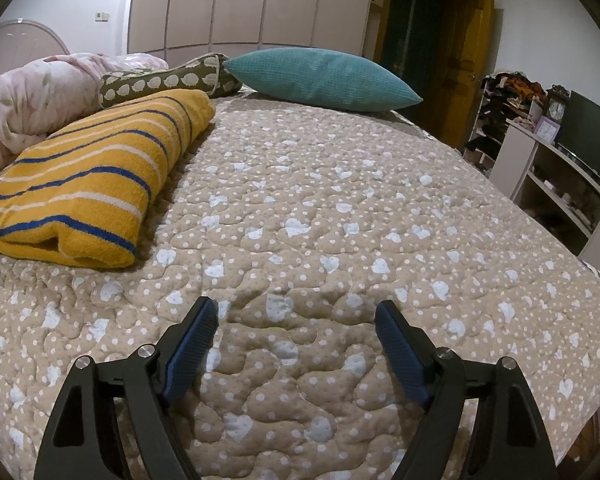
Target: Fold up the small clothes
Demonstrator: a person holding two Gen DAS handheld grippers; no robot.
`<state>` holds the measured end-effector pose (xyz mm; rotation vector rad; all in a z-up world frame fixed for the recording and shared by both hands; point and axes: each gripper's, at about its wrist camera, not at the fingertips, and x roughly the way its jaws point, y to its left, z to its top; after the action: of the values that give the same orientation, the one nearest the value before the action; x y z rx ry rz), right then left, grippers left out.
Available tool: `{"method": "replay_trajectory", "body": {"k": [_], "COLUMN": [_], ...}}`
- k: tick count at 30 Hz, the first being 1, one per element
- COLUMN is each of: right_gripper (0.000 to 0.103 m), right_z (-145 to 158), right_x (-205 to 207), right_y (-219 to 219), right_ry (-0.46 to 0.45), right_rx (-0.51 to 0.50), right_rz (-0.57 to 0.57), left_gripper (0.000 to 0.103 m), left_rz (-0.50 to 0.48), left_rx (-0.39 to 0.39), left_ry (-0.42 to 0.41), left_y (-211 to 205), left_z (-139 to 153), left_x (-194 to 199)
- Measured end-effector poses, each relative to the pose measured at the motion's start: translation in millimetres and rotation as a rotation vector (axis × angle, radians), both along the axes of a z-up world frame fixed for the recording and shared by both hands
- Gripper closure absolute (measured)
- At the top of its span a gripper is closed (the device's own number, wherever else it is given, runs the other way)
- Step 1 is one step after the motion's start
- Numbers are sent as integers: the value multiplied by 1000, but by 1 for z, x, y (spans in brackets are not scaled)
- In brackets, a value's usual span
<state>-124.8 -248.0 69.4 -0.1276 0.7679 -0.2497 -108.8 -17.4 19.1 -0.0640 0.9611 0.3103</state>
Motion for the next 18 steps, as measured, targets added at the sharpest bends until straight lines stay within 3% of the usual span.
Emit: {"method": "replay_trajectory", "body": {"k": [18], "right_gripper": [16], "right_z": [0], "right_x": [1], "right_y": [0], "right_ry": [2], "right_rx": [-4], "right_rz": [-11], "left_gripper": [0], "left_rz": [1], "left_rx": [4], "left_ry": [-27], "left_y": [0], "left_z": [0], "left_x": [-3]}}
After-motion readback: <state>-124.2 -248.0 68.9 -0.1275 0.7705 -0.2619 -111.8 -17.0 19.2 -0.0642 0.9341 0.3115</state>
